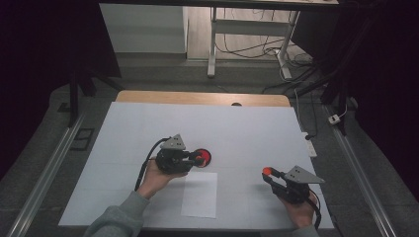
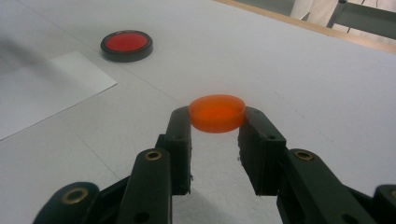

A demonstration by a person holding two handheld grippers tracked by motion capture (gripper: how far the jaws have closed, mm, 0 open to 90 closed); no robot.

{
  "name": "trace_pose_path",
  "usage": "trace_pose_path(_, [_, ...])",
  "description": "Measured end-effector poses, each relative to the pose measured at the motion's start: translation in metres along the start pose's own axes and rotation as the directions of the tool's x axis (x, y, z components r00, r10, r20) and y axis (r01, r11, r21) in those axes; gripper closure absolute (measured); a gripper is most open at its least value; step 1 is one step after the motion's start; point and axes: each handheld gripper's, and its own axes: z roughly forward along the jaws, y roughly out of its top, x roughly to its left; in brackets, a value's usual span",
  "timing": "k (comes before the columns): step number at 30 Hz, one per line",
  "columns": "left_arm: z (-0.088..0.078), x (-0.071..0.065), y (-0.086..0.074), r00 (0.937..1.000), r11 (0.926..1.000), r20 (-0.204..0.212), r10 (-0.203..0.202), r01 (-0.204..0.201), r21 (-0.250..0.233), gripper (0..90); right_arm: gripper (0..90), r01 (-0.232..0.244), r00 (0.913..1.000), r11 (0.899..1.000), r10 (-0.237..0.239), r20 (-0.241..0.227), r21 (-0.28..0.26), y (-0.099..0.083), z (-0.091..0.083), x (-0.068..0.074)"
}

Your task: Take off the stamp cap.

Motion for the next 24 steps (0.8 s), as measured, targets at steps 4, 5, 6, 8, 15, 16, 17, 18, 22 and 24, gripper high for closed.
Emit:
trace_pose_path(4, [-0.0006,0.0003,0.0001,1.0,1.0,-0.004,-0.001,0.001,-0.003,72.4,64.7,-0.001,1.0,1.0,0.001,0.0,-0.001,0.0001,0.0,-0.0005])
trace_pose_path(5, [-0.0005,0.0004,0.0002,1.0,1.0,-0.004,-0.001,0.001,-0.003,72.4,64.7,-0.001,1.0,1.0,0.001,-0.001,-0.001,0.0001,0.0001,-0.0004])
trace_pose_path(6, [-0.0005,0.0006,0.0002,1.0,1.0,-0.005,0.0,0.0,-0.003,72.4,64.7,-0.002,1.0,1.0,0.002,-0.002,-0.002,0.0001,0.0005,-0.0002])
trace_pose_path(8, [-0.0007,0.0009,0.0005,1.0,1.0,-0.007,-0.001,0.001,-0.005,72.4,64.7,-0.001,1.0,1.0,0.001,-0.007,-0.002,0.0001,0.0015,0.0005])
trace_pose_path(15, [-0.0044,0.0031,0.0028,0.9997,0.9999,-0.024,0.004,-0.004,-0.013,72.4,64.7,-0.001,1.0,1.0,0.001,-0.007,0.003,0.0002,0.0022,0.0002])
trace_pose_path(16, [-0.0047,0.0034,0.0034,0.9996,0.9999,-0.028,0.006,-0.006,-0.013,72.4,64.7,0.0,1.0,1.0,0.0,-0.007,0.002,0.0002,0.0021,0.0])
trace_pose_path(17, [-0.0051,0.0037,0.0041,0.9994,0.9999,-0.033,0.01,-0.011,-0.011,72.4,64.8,-0.001,1.0,1.0,0.001,-0.006,0.002,0.0003,0.0022,-0.0001])
trace_pose_path(18, [-0.0053,0.0039,0.0048,0.9993,0.9999,-0.035,0.011,-0.012,-0.012,72.4,64.7,-0.002,1.0,1.0,0.002,-0.006,0.002,0.0004,0.0022,-0.0001])
trace_pose_path(22, [-0.0056,0.0043,0.007,0.9988,0.9997,-0.044,0.02,-0.02,-0.01,72.4,64.7,-0.001,1.0,1.0,0.001,-0.005,0.005,0.0002,0.0026,-0.0002])
trace_pose_path(24, [-0.0057,0.0051,0.0074,0.9987,0.9997,-0.048,0.019,-0.019,-0.012,72.4,64.7,-0.001,1.0,1.0,0.001,-0.005,0.005,0.0003,0.0025,-0.0001])
